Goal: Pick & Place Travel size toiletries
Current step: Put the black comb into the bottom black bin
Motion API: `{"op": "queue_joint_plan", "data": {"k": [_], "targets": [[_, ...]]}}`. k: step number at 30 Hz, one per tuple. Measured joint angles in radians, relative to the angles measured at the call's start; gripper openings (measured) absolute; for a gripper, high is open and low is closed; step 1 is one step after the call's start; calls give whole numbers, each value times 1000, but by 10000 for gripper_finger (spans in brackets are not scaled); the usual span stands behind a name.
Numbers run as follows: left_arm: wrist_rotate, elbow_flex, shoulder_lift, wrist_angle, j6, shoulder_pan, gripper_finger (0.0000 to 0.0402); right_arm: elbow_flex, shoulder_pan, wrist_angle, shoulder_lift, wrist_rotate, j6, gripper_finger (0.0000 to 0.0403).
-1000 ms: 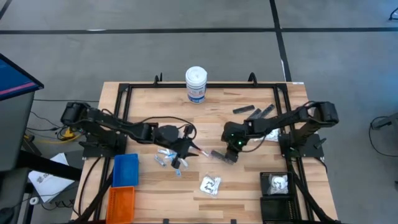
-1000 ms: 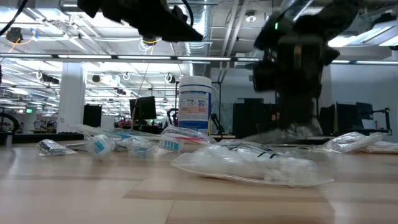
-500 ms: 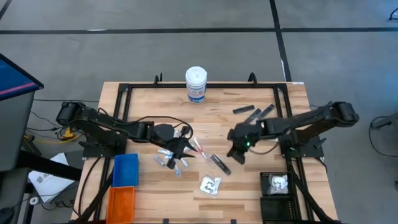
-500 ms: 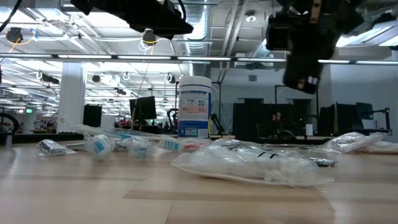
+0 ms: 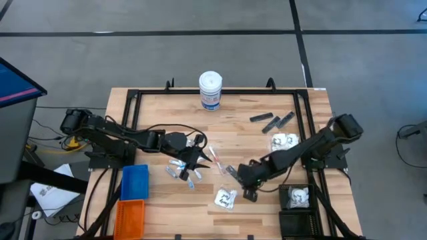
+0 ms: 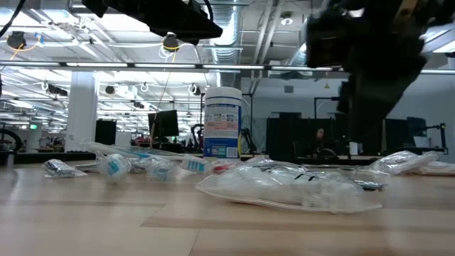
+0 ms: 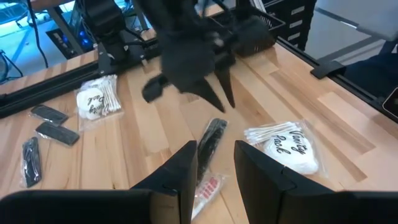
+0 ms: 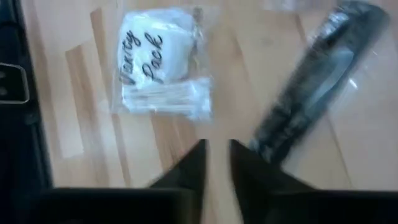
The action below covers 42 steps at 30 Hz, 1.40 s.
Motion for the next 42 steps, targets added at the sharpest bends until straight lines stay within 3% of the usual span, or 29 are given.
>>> {"op": "queue_joint_plan", "data": {"k": [6,14,17,26,36,42], "targets": [[0,0,0,13,1,0,100,70,-31,-242,93,87,19,6],[41,0,9,20,-16,0,100,67,-25,-179,101,71,22,2],[101,0,69,53,-18,-5,100,67,-25,-187,102,68,29,1],[100,101,305,164,11,-19,100,53,-27,-176,120,67,47,0],[-88,141,411,159,122,-47,132,-40,-41,-65,110,65,99,0],[-117,142,415,165,132,-45,160,-42,-58,-76,111,56,121,0]]}}
